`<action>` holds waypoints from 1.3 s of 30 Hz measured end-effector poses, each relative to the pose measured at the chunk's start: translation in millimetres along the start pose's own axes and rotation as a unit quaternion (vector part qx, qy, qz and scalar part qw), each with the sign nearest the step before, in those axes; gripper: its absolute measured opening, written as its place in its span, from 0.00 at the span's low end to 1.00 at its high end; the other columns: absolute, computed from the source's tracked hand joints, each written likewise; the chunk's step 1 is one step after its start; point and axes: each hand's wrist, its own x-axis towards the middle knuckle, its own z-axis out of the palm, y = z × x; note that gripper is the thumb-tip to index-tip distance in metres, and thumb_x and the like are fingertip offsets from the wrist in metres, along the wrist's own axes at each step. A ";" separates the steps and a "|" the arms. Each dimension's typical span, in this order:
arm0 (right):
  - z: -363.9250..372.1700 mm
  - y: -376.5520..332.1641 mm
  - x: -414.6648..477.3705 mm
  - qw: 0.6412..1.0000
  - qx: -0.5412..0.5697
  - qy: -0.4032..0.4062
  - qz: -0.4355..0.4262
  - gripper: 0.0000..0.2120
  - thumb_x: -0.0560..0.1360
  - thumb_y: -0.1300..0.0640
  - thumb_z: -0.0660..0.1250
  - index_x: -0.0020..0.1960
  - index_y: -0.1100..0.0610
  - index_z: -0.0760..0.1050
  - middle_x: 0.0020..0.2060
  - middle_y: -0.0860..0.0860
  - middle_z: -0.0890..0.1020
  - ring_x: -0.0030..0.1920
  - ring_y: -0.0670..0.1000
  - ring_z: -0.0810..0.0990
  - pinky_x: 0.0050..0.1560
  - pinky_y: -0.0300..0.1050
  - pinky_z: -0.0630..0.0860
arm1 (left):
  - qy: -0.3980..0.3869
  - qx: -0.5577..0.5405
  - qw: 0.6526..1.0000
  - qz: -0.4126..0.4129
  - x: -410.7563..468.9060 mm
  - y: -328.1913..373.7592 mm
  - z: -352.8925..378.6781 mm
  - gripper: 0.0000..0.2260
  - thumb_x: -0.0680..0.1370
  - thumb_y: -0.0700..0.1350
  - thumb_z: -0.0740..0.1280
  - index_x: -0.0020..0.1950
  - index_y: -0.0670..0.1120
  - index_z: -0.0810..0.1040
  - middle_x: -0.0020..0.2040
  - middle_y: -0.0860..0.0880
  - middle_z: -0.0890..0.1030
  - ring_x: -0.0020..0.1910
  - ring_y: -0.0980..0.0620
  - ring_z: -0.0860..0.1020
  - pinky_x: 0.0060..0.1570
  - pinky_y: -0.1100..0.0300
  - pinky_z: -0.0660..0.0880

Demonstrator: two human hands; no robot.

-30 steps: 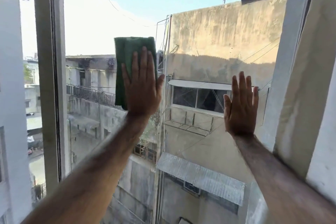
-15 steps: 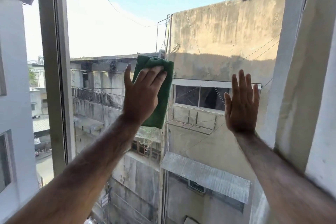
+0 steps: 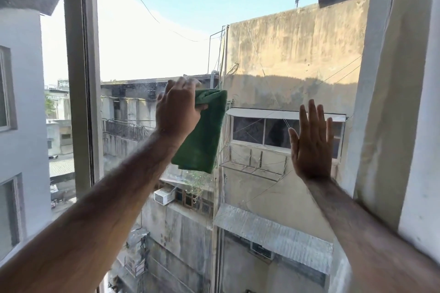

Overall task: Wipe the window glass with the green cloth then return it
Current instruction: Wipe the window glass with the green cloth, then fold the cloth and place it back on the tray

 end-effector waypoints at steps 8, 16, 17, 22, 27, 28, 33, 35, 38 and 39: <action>-47.1 -85.9 28.2 0.963 0.243 -0.120 -0.012 0.34 0.81 0.36 0.65 0.72 0.63 0.77 0.61 0.62 0.86 0.56 0.54 0.86 0.61 0.55 0.86 | -0.034 -0.122 0.991 -0.053 -1.0 3.5 -21.2 0.15 0.74 0.43 0.79 0.58 0.39 0.83 0.56 0.37 0.84 0.53 0.41 0.82 0.49 0.55 0.77; -72.7 -148.4 30.2 0.741 0.476 -0.406 0.245 0.19 0.70 0.59 0.83 0.60 0.61 0.86 0.50 0.56 0.91 0.49 0.54 0.90 0.50 0.48 0.87 | -0.068 -0.402 0.878 -0.251 -26.3 -22.3 -55.4 0.13 0.75 0.45 0.78 0.55 0.44 0.79 0.52 0.44 0.83 0.53 0.41 0.83 0.50 0.48 0.85; -76.1 -149.7 24.5 0.721 0.499 -0.399 0.270 0.16 0.71 0.60 0.82 0.58 0.62 0.87 0.48 0.55 0.90 0.47 0.54 0.89 0.47 0.45 0.86 | -0.075 -0.426 0.859 -0.273 -34.9 -29.7 -59.2 0.12 0.75 0.44 0.78 0.55 0.44 0.79 0.52 0.45 0.83 0.55 0.42 0.83 0.50 0.47 0.85; -96.5 -160.9 -14.4 0.598 0.589 -0.363 0.405 0.17 0.75 0.59 0.79 0.63 0.59 0.82 0.53 0.53 0.88 0.55 0.53 0.87 0.48 0.48 0.86 | -0.132 -0.553 0.728 -0.382 -100.8 -69.0 -65.2 0.16 0.76 0.42 0.75 0.61 0.42 0.77 0.54 0.44 0.82 0.57 0.44 0.82 0.48 0.54 0.85; -107.3 -179.4 -81.5 0.517 0.594 -0.367 0.496 0.10 0.80 0.56 0.73 0.60 0.56 0.81 0.54 0.53 0.85 0.56 0.54 0.84 0.50 0.52 0.88 | -0.234 -0.605 0.636 -0.418 -194.9 -100.9 -52.0 0.03 0.79 0.40 0.69 0.52 0.44 0.77 0.39 0.49 0.82 0.39 0.51 0.82 0.35 0.60 0.83; -108.4 -183.0 -101.1 0.509 0.587 -0.372 0.508 0.09 0.81 0.56 0.72 0.61 0.55 0.81 0.53 0.53 0.85 0.54 0.54 0.84 0.49 0.52 0.88 | -0.242 -0.612 0.613 -0.437 -217.2 -107.2 -47.8 0.03 0.79 0.40 0.69 0.52 0.45 0.77 0.40 0.49 0.83 0.38 0.51 0.84 0.35 0.59 0.84; -111.7 -188.4 -211.0 0.484 0.544 -0.392 0.561 0.19 0.80 0.56 0.74 0.69 0.61 0.80 0.55 0.57 0.84 0.55 0.58 0.84 0.56 0.56 0.87 | -0.271 -0.572 0.585 -0.507 -326.3 -131.1 -20.5 0.15 0.71 0.38 0.76 0.54 0.45 0.77 0.46 0.48 0.88 0.43 0.50 0.88 0.37 0.58 0.85; -119.5 -188.1 -259.8 0.472 0.525 -0.408 0.579 0.23 0.76 0.58 0.77 0.69 0.64 0.80 0.56 0.57 0.85 0.54 0.57 0.85 0.59 0.57 0.86 | -0.286 -0.542 0.586 -0.530 -371.6 -134.0 -10.7 0.12 0.69 0.39 0.78 0.47 0.47 0.78 0.42 0.50 0.89 0.41 0.51 0.88 0.35 0.59 0.85; -132.9 -187.9 -348.7 0.440 0.500 -0.447 0.597 0.23 0.69 0.63 0.80 0.63 0.61 0.84 0.54 0.54 0.89 0.50 0.54 0.89 0.56 0.53 0.88 | -0.306 -0.485 0.592 -0.567 -451.2 -138.2 9.1 0.11 0.72 0.37 0.78 0.41 0.48 0.78 0.39 0.50 0.89 0.38 0.52 0.88 0.32 0.60 0.84; -138.6 -188.8 -377.7 0.428 0.487 -0.460 0.607 0.21 0.70 0.65 0.80 0.62 0.60 0.84 0.52 0.53 0.90 0.49 0.52 0.90 0.54 0.51 0.89 | -0.313 -0.470 0.586 -0.580 -478.7 -138.9 13.2 0.11 0.72 0.36 0.78 0.40 0.49 0.78 0.39 0.51 0.89 0.38 0.52 0.88 0.32 0.60 0.84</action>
